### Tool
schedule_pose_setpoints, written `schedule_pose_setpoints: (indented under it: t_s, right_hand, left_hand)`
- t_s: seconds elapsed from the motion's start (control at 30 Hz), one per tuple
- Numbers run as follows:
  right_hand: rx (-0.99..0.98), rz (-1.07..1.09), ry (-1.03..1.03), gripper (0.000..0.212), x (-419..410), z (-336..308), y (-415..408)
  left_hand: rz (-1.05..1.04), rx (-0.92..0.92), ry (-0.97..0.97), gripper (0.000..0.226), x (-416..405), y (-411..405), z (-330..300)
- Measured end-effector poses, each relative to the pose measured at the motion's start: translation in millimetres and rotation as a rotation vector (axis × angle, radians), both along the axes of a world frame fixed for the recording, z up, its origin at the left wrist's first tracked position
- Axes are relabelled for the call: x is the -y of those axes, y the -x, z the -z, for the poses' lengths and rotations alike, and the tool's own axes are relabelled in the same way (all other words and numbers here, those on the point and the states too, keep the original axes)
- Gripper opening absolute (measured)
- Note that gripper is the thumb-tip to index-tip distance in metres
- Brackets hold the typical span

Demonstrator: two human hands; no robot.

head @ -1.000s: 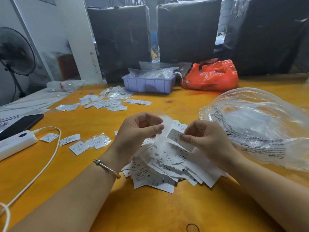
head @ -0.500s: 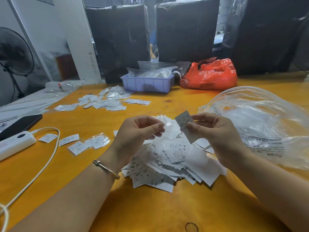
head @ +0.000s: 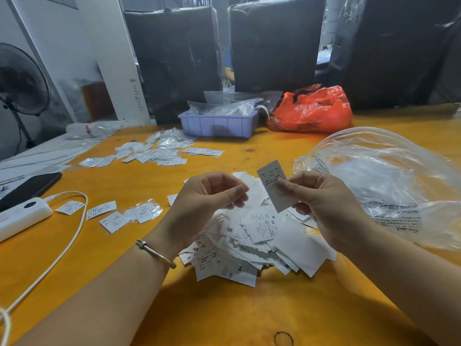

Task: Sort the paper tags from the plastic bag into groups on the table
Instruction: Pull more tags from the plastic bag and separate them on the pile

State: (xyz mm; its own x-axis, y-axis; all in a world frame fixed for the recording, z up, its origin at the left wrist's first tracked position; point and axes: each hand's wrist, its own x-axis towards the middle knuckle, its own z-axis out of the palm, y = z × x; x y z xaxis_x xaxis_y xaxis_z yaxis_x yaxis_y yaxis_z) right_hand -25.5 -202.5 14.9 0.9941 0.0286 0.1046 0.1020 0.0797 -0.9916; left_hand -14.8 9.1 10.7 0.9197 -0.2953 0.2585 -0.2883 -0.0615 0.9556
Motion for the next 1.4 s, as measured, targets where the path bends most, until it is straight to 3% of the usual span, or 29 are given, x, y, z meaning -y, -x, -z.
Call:
schedule_pose_setpoints:
  t_s: [0.17, 0.37, 0.57, 0.7, 0.9, 1.4]
  right_hand:
    - [-0.005, 0.006, 0.020, 0.017, 2.8, 0.5, -1.4]
    - [-0.072, -0.137, -0.048, 0.009, 9.2, 0.5, -3.3]
    - [-0.014, -0.149, 0.001, 0.011, 14.3, -0.1, -4.2]
    - [-0.012, -0.151, -0.003, 0.023, 13.7, -0.7, -3.6]
    - [0.045, -0.194, -0.007, 0.010, 12.6, -3.4, -0.4]
    - [0.132, -0.254, 0.103, 0.005, 12.7, -2.4, 1.7]
  left_hand:
    - [-0.012, -0.031, -0.007, 0.016, -3.4, -1.3, -0.4]
    - [0.060, -0.066, 0.021, 0.021, -3.8, 0.7, -3.3]
    - [0.087, -0.103, 0.012, 0.012, -5.1, 0.2, -3.5]
    - [0.142, -0.131, 0.018, 0.014, -5.2, 0.3, -4.7]
    - [0.168, -0.110, 0.005, 0.010, -5.6, 1.5, -5.4]
    - [0.164, -0.097, -0.003, 0.010, -5.5, 1.8, -5.0]
